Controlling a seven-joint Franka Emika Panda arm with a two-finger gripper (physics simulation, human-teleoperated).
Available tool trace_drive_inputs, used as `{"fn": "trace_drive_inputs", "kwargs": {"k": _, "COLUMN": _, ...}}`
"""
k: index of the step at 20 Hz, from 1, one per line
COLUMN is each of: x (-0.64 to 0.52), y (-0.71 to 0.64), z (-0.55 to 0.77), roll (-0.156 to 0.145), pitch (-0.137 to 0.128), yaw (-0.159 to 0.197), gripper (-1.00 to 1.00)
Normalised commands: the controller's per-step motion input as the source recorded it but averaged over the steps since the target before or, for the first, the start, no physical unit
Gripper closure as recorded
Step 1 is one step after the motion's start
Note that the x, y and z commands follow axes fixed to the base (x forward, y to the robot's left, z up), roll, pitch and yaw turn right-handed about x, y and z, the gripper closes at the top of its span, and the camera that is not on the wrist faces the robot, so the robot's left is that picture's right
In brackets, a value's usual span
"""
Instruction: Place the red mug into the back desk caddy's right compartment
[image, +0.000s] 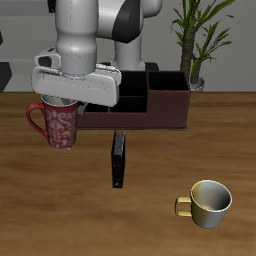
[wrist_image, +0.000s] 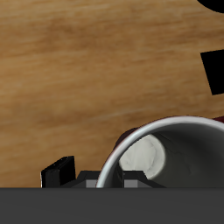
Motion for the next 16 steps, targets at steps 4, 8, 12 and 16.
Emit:
{"fn": "trace_drive_inputs", "kwargs": {"k": 4, "x": -0.27, "y": 0.15, "z": 0.46, "roll": -0.008, "pitch": -0.026, "yaw": 0.013, "gripper": 1.00}}
{"fn": "trace_drive_inputs", "kwargs": {"k": 8, "x": -0.27, "y": 0.21, "z": 0.38, "roll": 0.004, "pitch": 0.050, "yaw": -0.002, "gripper": 1.00}}
{"fn": "trace_drive_inputs", "kwargs": {"k": 12, "x": -0.37, "y": 0.21, "z": 0.29, "roll": -0.011, "pitch": 0.021, "yaw": -0.093, "gripper": 1.00}}
{"fn": "trace_drive_inputs", "kwargs": {"k": 16, "x": -0.35, "y": 0.26, "z": 0.13, "roll": 0.015, "pitch": 0.039, "yaw": -0.015, "gripper": 1.00}}
